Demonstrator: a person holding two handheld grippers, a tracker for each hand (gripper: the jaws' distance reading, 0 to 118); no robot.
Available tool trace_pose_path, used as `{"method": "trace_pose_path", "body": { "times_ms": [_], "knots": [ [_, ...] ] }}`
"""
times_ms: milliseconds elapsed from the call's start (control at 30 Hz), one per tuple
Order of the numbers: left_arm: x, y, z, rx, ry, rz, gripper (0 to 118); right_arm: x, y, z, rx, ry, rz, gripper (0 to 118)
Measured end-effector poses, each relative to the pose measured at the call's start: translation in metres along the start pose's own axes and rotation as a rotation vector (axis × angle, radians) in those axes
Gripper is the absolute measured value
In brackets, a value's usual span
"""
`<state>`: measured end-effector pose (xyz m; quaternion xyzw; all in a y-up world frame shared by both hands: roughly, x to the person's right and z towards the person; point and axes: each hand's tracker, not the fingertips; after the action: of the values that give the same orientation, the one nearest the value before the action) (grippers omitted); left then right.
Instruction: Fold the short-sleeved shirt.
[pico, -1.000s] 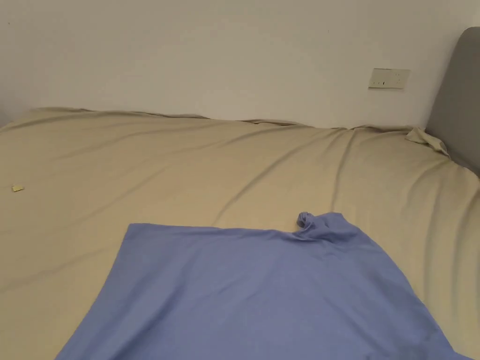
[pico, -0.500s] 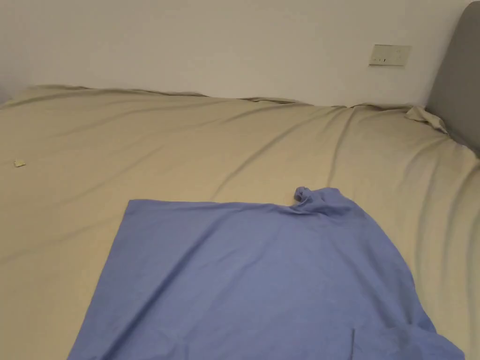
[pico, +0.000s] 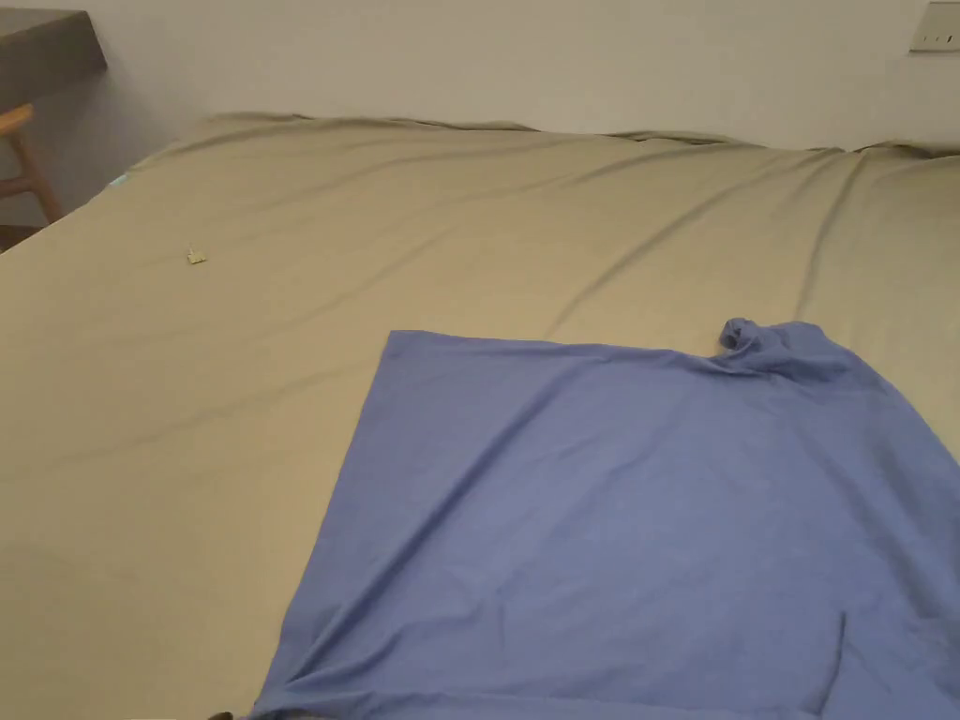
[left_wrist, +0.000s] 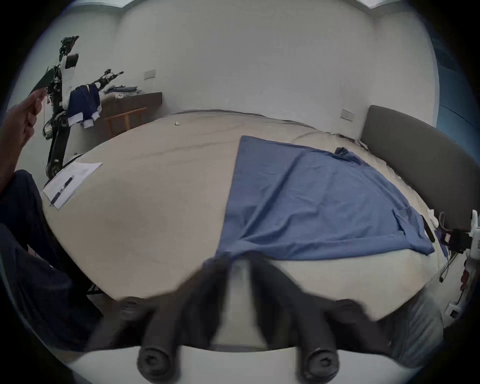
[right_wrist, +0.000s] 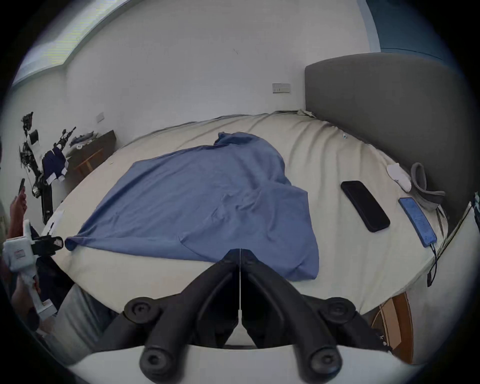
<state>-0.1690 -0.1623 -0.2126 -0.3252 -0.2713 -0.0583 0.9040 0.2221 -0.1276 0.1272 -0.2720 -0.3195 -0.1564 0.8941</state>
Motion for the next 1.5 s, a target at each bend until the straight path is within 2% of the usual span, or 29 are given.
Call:
{"method": "trace_pose_path", "body": {
  "times_ms": [33,133,233,267,300,333,367,433,467,500,533,567,600,667,700,767,800,833,867,1067,1133,1267,1367,1500],
  "knots": [
    [-0.002,0.003,-0.008,-0.05,0.004,0.012,101,0.001,0.002,-0.001,0.003,-0.002,-0.001,3],
    [-0.002,0.013,-0.032,-0.095,-0.041,0.005,101,0.004,0.008,-0.002,0.009,-0.001,0.001,3],
    [0.004,0.016,-0.05,-0.136,-0.005,-0.076,99,0.008,0.01,-0.008,-0.011,-0.013,0.003,3],
    [0.004,0.018,-0.055,-0.137,-0.021,-0.085,91,0.011,0.01,-0.012,-0.029,-0.018,0.001,3],
    [0.002,0.019,-0.059,-0.148,-0.047,-0.086,68,0.014,0.01,-0.016,-0.05,-0.032,-0.004,3],
    [0.002,0.021,-0.061,-0.151,-0.051,-0.078,20,0.017,0.011,-0.021,-0.08,-0.04,-0.008,3],
    [0.006,0.022,-0.063,-0.173,-0.101,-0.065,8,0.022,0.012,-0.026,-0.11,-0.059,-0.008,3],
    [0.012,0.023,-0.057,-0.145,-0.085,-0.099,8,0.032,0.014,-0.04,-0.142,-0.083,-0.014,4],
    [0.014,0.025,-0.056,-0.145,-0.088,-0.143,8,0.039,0.015,-0.048,-0.194,-0.077,-0.017,16],
    [0.013,0.024,-0.055,-0.133,-0.087,-0.149,8,0.044,0.015,-0.056,-0.203,-0.082,-0.01,44],
    [0.011,0.025,-0.054,-0.13,-0.089,-0.142,8,0.048,0.014,-0.063,-0.235,-0.074,-0.003,100],
    [0.009,0.028,-0.055,-0.138,-0.095,-0.133,8,0.051,0.014,-0.072,-0.29,-0.065,0.011,114],
    [0.006,0.029,-0.055,-0.145,-0.094,-0.12,8,0.054,0.013,-0.078,-0.282,-0.047,0.014,115],
    [0.002,0.029,-0.053,-0.137,-0.098,-0.1,8,0.056,0.011,-0.088,-0.293,-0.024,0.038,113],
    [0.0,0.029,-0.053,-0.136,-0.105,-0.095,8,0.054,0.01,-0.092,-0.294,-0.041,0.048,105],
    [0.001,0.029,-0.051,-0.141,-0.108,-0.091,8,0.052,0.01,-0.089,-0.289,-0.036,0.074,33],
    [0.002,0.029,-0.051,-0.143,-0.108,-0.092,8,0.05,0.009,-0.088,-0.265,-0.045,0.095,21],
    [0.001,0.029,-0.051,-0.145,-0.111,-0.092,8,0.049,0.008,-0.088,-0.253,-0.022,0.088,17],
    [0.001,0.029,-0.051,-0.148,-0.115,-0.092,8,0.048,0.009,-0.085,-0.246,0.001,0.073,13],
    [0.003,0.037,-0.037,-0.126,-0.121,-0.09,8,0.038,0.027,-0.061,-0.215,0.004,0.083,12],
    [0.003,0.046,-0.028,-0.106,-0.133,-0.091,8,0.034,0.043,-0.045,-0.172,0.01,0.108,12],
    [0.004,0.078,-0.021,-0.056,-0.171,-0.092,8,0.03,0.089,-0.036,-0.137,0.05,0.088,12],
    [0.007,0.114,-0.03,-0.032,-0.194,-0.07,8,0.026,0.128,-0.052,-0.122,0.087,0.111,12],
    [0.005,0.163,-0.063,-0.029,-0.213,-0.104,7,0.029,0.185,-0.106,-0.199,0.11,0.129,12]
  ]
}}
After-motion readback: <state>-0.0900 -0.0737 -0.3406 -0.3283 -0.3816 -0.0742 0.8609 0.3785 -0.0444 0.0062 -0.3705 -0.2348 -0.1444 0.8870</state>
